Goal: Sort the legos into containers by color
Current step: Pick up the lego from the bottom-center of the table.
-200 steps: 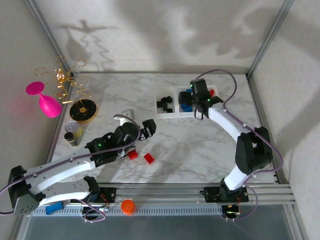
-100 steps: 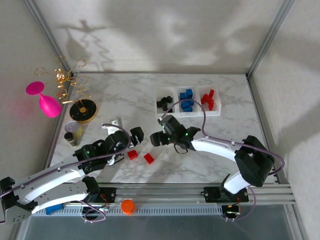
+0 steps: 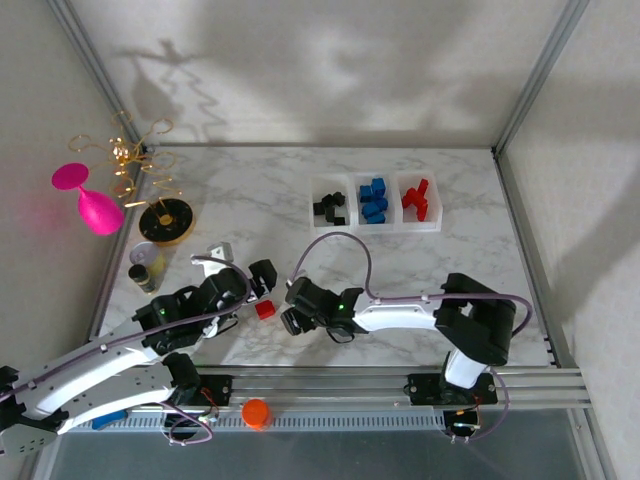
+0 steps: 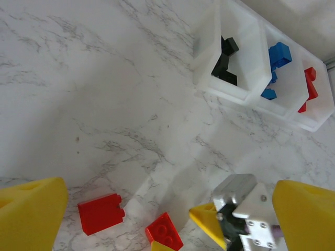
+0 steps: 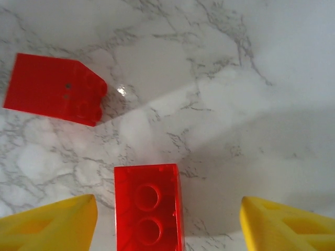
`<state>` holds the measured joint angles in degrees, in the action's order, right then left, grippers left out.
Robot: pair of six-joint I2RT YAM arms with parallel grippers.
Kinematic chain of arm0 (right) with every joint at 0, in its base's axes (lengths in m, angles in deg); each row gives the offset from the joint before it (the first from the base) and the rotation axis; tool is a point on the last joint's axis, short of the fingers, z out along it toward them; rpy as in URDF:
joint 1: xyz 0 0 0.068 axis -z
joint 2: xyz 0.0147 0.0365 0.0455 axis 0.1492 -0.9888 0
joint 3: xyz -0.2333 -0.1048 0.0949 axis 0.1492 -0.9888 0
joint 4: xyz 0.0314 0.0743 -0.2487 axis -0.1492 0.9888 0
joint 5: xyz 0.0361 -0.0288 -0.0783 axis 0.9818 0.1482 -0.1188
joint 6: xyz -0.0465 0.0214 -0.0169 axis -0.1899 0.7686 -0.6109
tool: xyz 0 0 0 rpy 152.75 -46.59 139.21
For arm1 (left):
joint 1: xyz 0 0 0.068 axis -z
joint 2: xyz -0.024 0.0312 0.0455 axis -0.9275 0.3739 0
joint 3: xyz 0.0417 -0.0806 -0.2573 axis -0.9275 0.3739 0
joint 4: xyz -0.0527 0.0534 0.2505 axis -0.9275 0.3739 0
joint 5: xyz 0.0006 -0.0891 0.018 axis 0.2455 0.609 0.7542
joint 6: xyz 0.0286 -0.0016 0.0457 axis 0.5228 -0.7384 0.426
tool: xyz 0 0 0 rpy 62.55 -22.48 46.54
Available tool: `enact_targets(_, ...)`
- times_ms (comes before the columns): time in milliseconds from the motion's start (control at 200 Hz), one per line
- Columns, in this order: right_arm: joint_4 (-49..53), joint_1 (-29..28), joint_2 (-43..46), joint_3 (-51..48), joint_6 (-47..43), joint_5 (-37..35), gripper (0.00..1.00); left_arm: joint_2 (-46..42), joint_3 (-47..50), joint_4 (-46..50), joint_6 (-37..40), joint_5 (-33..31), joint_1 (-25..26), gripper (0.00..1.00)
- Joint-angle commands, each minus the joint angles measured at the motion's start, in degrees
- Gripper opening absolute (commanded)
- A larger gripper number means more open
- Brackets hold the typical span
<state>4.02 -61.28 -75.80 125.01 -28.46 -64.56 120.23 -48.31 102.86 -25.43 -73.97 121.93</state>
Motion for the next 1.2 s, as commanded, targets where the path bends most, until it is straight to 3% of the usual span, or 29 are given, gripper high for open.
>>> enact_targets(0, 2.1, -0.9, -2.6, 3.3, 2.4, -4.2, 0.69, -1.4, 0.1, 3.5, -3.0, -3.0, -0.4, 1.00)
enact_targets(511, 3.0, -1.1, -7.4, 5.0, 3.0, -3.4, 0.49, -2.7, 0.9, 2.9, -2.5, -3.5, -0.4, 1.00)
enact_targets(796, 2.8, -0.9, -5.2, 4.8, 4.9, -2.4, 0.30, -2.7, 1.1, 2.1, -2.1, -3.2, -0.4, 1.00)
enact_targets(946, 1.4, 1.6, -0.5, 3.0, 5.7, 1.8, 0.27, -2.4, 0.4, 1.0, -0.9, -2.9, -0.4, 0.99)
enact_targets(1197, 4.3, 10.1, 8.2, 0.9, 4.3, 0.8, 0.25, 1.0, -1.9, -2.6, 1.8, -1.0, -0.4, 1.00)
